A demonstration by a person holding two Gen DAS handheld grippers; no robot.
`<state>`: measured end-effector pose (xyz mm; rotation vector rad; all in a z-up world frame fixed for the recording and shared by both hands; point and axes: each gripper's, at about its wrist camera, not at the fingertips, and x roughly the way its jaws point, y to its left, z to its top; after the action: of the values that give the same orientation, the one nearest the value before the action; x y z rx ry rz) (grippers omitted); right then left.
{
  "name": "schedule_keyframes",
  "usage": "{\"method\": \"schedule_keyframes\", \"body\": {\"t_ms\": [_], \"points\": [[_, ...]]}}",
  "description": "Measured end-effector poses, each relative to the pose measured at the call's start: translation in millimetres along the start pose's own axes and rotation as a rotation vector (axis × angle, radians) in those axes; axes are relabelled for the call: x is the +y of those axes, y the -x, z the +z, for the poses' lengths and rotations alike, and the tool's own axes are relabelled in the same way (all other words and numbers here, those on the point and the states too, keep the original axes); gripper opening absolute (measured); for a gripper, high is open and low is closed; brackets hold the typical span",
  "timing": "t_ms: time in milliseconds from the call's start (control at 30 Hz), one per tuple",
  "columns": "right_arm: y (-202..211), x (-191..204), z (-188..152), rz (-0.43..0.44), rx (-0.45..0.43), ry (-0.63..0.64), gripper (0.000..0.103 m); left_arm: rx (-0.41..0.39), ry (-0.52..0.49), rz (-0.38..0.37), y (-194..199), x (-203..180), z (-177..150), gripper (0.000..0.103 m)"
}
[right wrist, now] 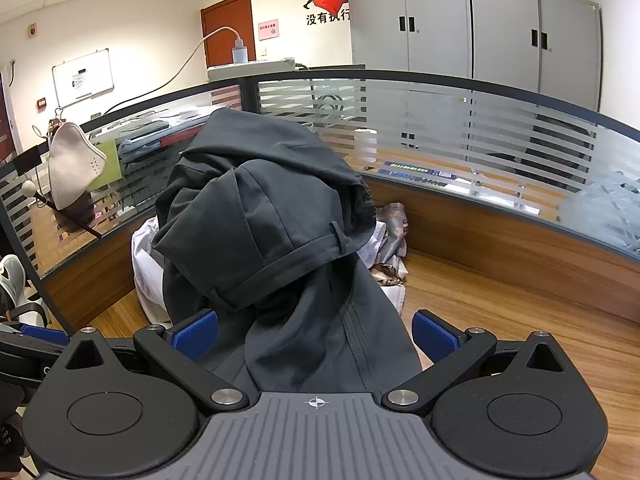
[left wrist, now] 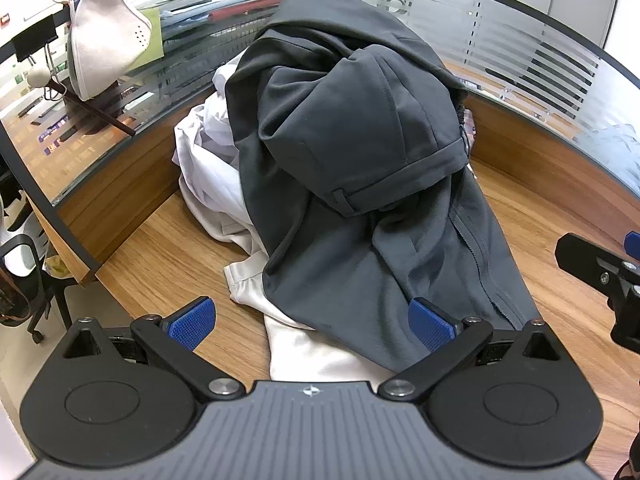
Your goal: Fold clothes
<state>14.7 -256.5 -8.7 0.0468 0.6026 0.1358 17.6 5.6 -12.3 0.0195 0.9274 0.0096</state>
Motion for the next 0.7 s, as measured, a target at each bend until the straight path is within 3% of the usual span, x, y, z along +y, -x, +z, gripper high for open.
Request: {"method": "schedule_keyframes", "body": {"t_ms": [700], "points": [[-17, 8, 11, 0.018, 0.014, 0.011, 0.103, 0.005, 0.011, 0.022, -12, 12, 7, 0.103]]}}
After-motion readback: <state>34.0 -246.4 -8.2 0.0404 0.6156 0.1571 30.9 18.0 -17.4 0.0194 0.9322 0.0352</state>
